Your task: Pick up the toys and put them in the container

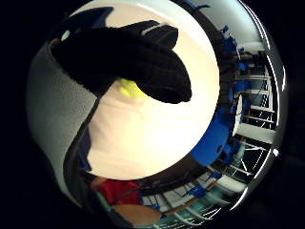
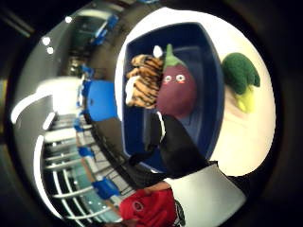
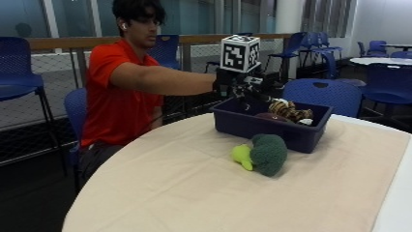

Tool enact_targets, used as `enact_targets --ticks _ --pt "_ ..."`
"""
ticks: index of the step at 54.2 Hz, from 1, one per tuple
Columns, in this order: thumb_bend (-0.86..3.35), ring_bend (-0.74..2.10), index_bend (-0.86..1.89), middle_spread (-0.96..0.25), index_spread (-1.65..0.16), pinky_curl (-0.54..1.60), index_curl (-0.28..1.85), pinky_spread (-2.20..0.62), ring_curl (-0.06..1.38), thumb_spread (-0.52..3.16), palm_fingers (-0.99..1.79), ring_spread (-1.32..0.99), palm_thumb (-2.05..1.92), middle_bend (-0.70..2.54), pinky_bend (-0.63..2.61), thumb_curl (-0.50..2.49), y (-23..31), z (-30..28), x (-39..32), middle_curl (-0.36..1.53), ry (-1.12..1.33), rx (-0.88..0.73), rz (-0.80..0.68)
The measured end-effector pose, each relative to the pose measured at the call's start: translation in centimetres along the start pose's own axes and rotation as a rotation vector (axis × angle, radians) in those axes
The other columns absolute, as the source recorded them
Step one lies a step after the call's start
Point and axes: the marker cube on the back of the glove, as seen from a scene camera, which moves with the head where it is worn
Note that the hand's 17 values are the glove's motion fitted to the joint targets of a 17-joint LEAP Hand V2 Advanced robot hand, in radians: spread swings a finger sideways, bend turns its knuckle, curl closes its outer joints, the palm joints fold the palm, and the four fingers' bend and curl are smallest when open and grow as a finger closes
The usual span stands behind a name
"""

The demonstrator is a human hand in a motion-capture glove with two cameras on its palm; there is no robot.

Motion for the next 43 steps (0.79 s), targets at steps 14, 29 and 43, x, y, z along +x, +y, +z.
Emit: enact_targets --ticks 14,29,43 --pt "-0.01 0.18 0.16 -0.06 -0.42 0.39 0.43 0.12 0.30 1.29 -0.19 0.10 0.05 0.09 1.31 0.42 -1.2 2.6 7.6 0.17 -0.037 -0.004 0.121" --pt "-0.01 0.17 0.19 -0.06 -0.42 0.36 0.41 0.12 0.29 1.31 -0.17 0.10 0.07 0.09 1.27 0.38 -4.6 5.5 9.7 0.15 -0.089 -0.004 0.130" --pt "-0.02 0.17 0.18 -0.06 -0.43 0.35 0.39 0.12 0.28 1.27 -0.15 0.10 0.07 0.11 1.26 0.36 -7.4 8.6 9.0 0.14 -0.075 -0.039 0.108"
